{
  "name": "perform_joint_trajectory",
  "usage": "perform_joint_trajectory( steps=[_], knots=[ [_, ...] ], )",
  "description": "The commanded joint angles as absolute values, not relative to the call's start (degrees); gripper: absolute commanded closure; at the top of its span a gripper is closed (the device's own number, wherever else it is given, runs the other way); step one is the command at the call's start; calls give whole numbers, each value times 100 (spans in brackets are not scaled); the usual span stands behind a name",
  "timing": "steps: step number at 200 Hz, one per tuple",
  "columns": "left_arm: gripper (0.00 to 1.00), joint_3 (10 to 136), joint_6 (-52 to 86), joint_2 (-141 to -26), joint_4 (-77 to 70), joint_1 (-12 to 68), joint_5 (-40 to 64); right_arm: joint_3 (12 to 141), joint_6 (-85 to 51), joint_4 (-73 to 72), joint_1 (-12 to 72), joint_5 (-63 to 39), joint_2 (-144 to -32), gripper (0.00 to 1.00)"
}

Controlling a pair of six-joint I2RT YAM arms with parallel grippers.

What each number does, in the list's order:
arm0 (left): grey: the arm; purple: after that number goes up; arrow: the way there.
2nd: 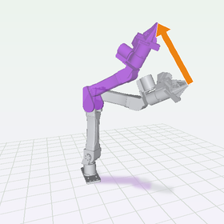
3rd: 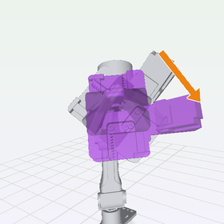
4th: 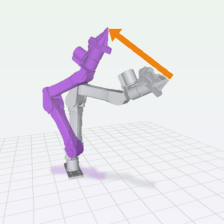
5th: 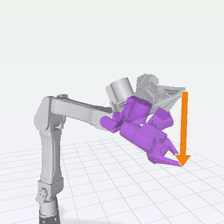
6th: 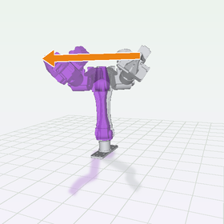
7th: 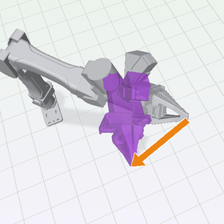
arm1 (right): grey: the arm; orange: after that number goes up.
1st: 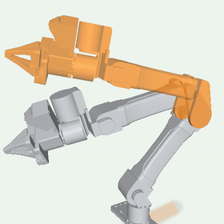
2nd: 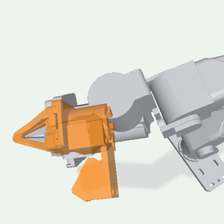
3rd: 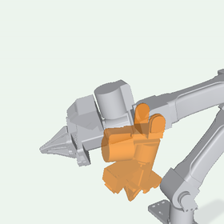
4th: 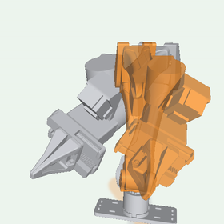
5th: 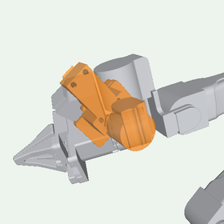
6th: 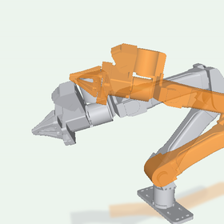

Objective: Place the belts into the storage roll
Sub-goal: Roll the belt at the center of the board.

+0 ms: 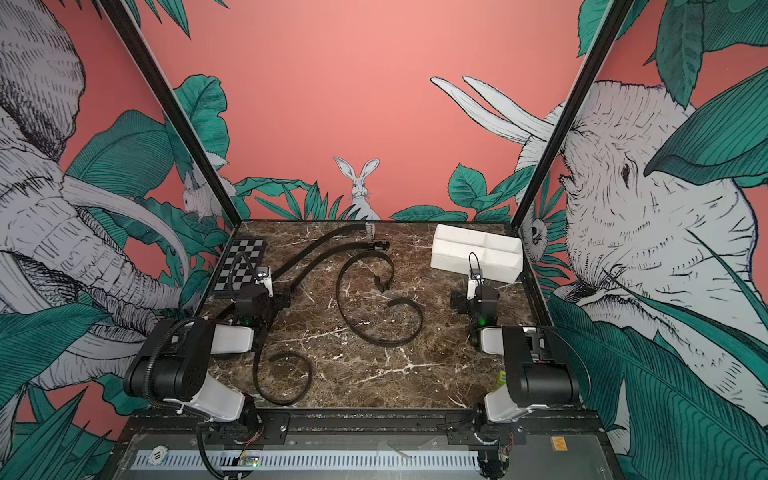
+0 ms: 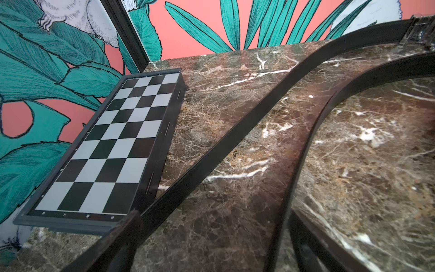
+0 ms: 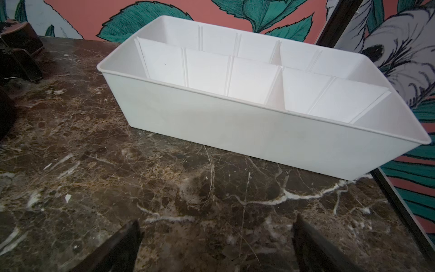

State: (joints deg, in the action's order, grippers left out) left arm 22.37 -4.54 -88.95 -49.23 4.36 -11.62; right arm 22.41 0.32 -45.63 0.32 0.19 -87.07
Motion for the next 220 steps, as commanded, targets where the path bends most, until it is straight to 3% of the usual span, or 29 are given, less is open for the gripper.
perform_joint_trajectory(
  steps=[1, 150, 171, 220],
  knots=[
    [1, 2301, -523, -8877, -5083, 442, -1191, 2358, 70, -4752, 9, 15, -8758, 2],
    [1, 2371, -614, -8707, -4965, 455, -1254, 2408, 17, -4795, 11, 104, -8728, 2],
    [1, 2830, -501, -7908, -3362, 563, -1619, 3181, -105, -2577, 73, 549, -7828, 2],
    [1, 3805, 245, -7035, -610, 1236, -2073, 4305, -872, 523, 835, 583, -6650, 2]
  ],
)
